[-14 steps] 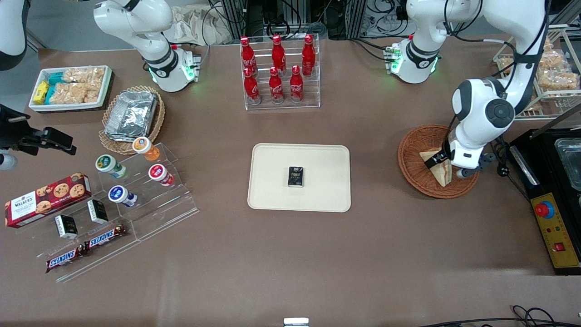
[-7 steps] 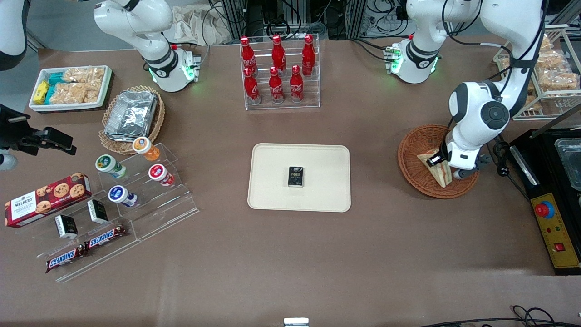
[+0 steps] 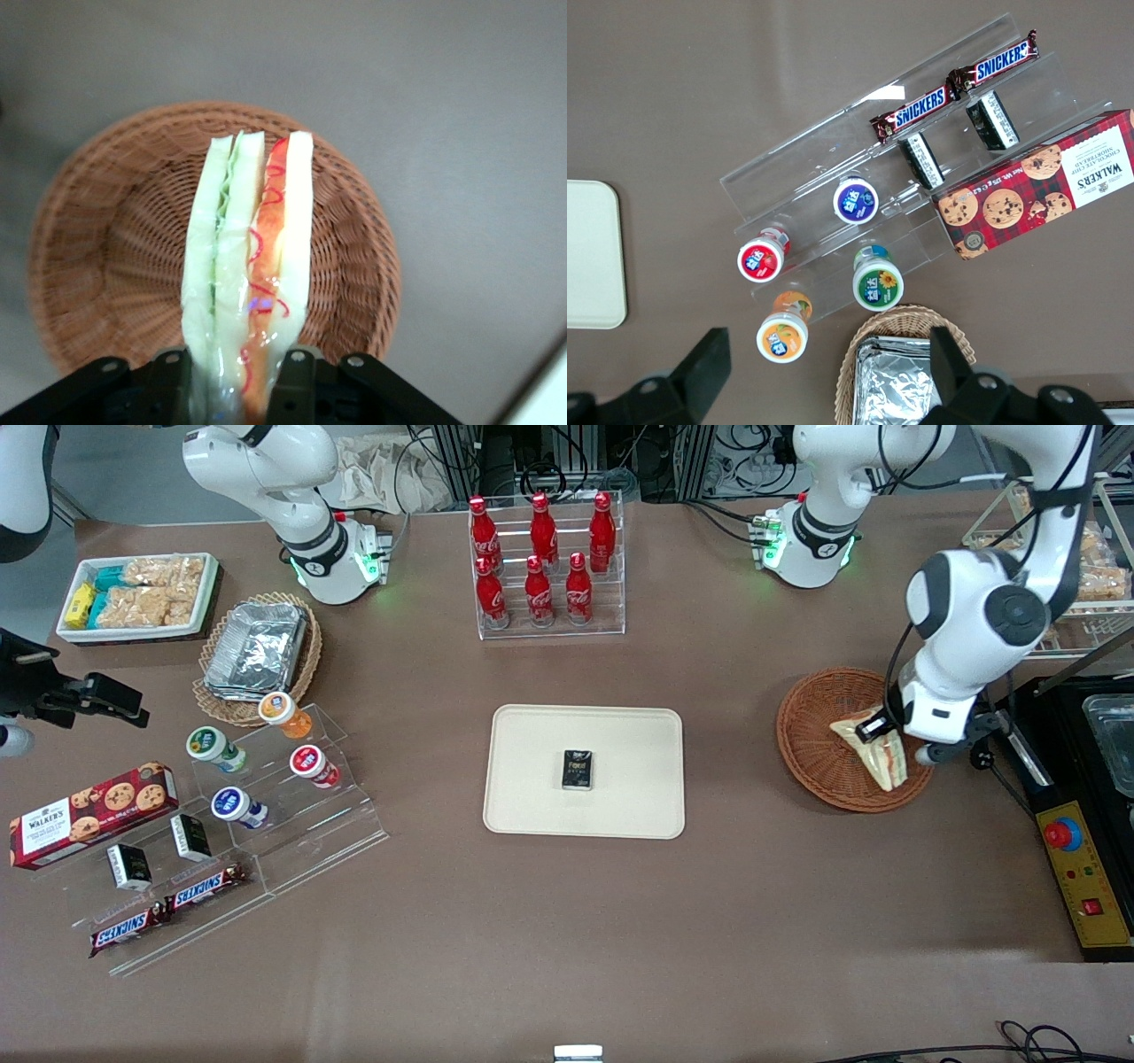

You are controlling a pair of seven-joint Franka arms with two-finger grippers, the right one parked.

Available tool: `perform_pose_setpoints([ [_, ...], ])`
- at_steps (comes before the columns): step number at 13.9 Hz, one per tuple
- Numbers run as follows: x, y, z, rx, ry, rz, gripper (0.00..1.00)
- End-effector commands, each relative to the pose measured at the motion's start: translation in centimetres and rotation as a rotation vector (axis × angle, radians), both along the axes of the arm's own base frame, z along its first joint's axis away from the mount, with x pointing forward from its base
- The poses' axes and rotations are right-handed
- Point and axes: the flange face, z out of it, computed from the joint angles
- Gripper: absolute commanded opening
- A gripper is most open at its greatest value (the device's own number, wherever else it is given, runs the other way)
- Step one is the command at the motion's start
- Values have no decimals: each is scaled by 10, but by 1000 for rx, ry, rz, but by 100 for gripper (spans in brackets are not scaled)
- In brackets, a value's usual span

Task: Place sandwich from basket to tray
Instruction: 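Lift the sandwich up out of the basket with the left gripper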

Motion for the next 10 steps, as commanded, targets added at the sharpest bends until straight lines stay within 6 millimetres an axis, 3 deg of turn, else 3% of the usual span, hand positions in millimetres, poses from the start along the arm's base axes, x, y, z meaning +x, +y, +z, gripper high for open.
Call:
perform_pose_setpoints([
  [1, 27, 3, 96, 11, 66, -66, 0],
  [3, 43, 2, 161, 0, 125, -123, 0],
  [5, 43, -6, 208, -11, 128, -188, 0],
  [8, 35, -38, 287, -48, 73, -279, 0],
  [9, 33, -47, 303, -61, 68, -298, 0],
  [10, 27, -69, 317, -63, 58, -334, 0],
])
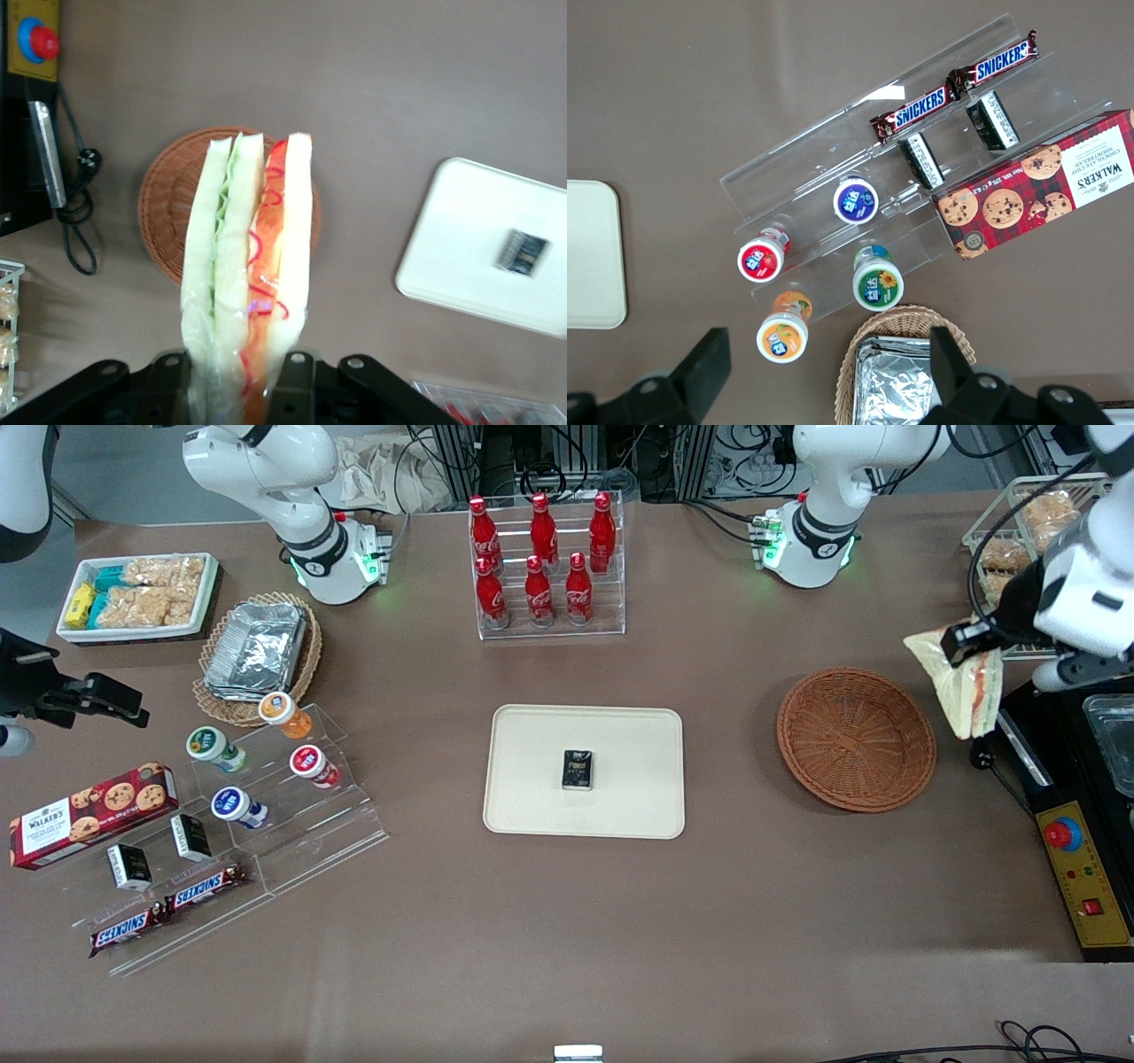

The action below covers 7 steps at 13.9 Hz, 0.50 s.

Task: Place sandwich from basket to tray
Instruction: 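Lift the sandwich up out of the basket with the left gripper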

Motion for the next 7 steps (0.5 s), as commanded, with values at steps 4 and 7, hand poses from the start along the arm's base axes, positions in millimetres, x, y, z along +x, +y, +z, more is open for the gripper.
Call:
perform_pose_setpoints([
  [4, -25, -128, 29, 3, -5, -158, 0],
  [7, -32, -192, -1, 21, 27, -258, 0],
])
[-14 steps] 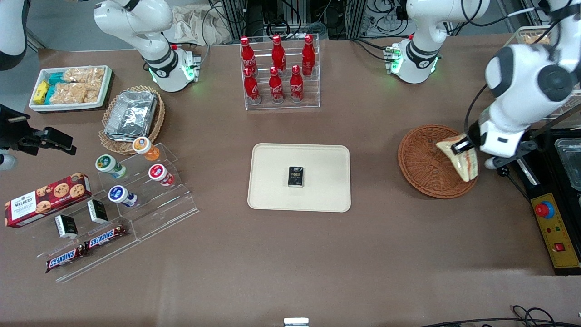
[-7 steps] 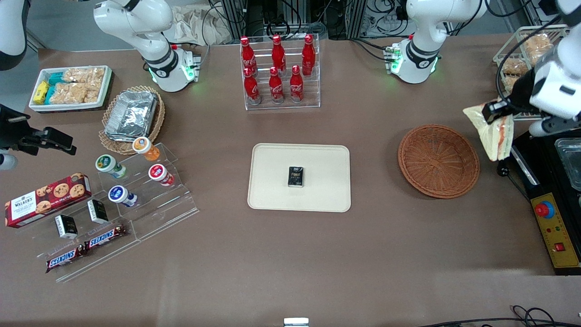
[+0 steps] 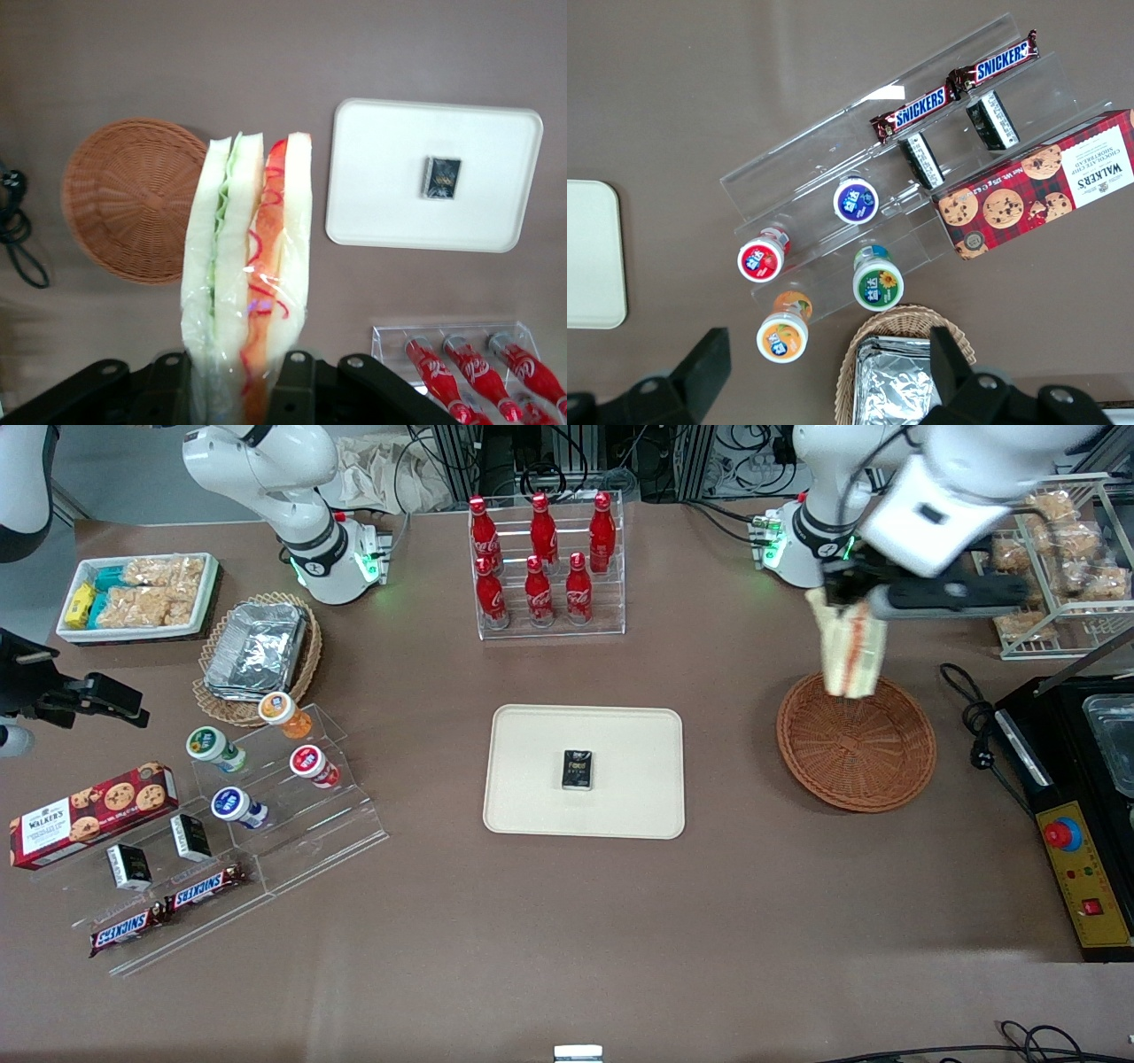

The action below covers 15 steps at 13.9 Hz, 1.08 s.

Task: Place sandwich from basket to tray
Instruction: 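Carry the sandwich over the white tray beside the black packet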

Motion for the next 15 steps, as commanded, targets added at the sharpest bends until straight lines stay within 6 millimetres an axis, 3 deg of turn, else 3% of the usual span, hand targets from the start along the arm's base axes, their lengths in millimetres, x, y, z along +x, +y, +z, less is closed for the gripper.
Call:
perform_pose_setpoints([
  [1, 7, -42, -30, 19, 29, -50, 0],
  [8, 15, -122, -188, 20, -3, -65, 0],
  [11, 33, -133, -239, 14, 2, -79, 0],
  [15, 40, -153, -309, 27, 19, -125, 0],
])
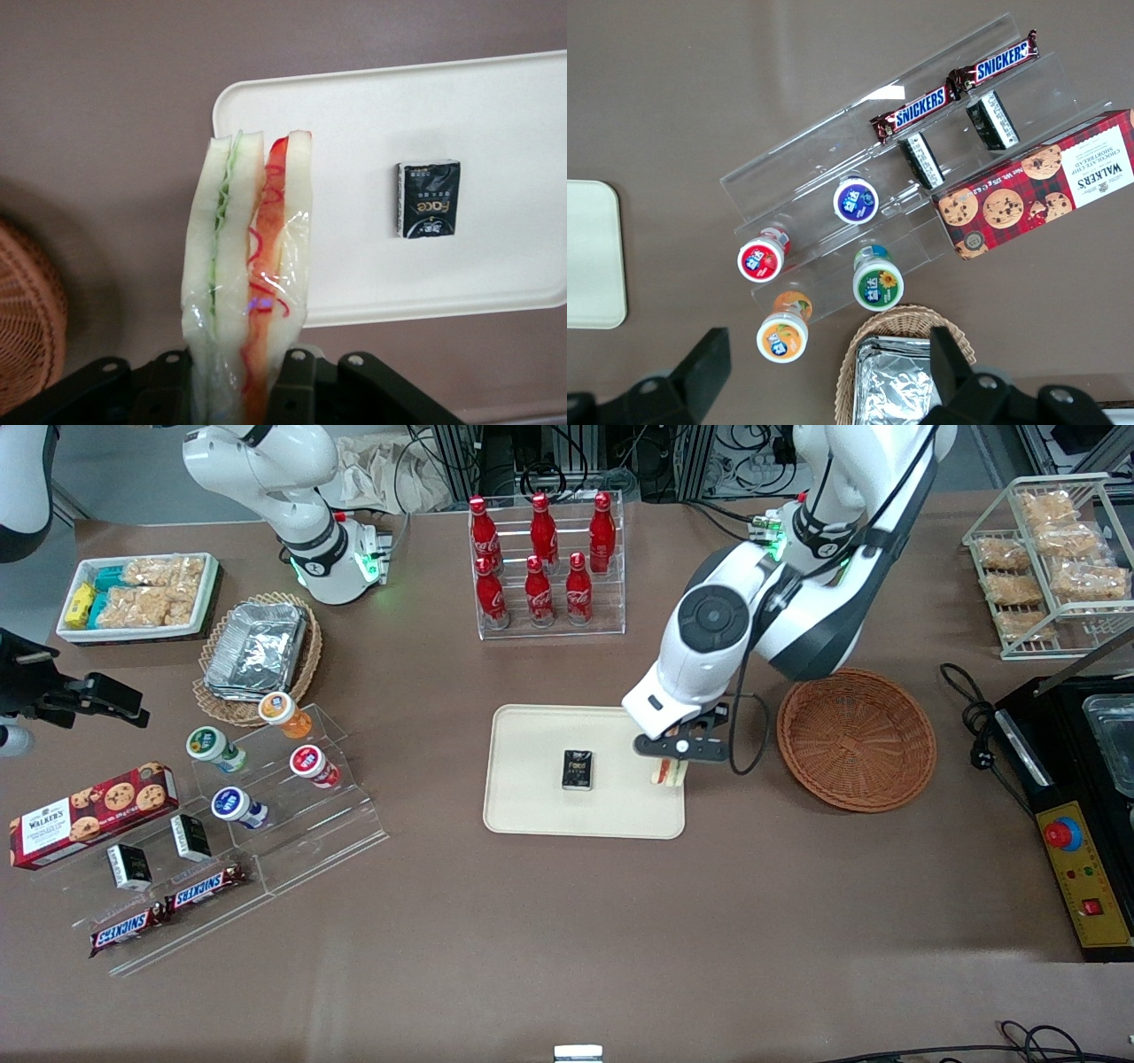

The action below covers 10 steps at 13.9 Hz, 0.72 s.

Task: Place sandwich from basket to tray
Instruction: 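Carry the sandwich over the white tray beside the black packet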

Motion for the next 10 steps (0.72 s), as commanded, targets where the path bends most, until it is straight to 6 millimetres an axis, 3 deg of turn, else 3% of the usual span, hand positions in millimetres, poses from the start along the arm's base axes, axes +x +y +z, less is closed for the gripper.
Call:
perform_pose_setpoints([
  [1, 5, -13, -36, 15, -5, -12, 0],
  [4, 8, -13, -87, 70, 6, -9, 0],
  [10, 13, -16, -122, 54, -1, 37, 0],
])
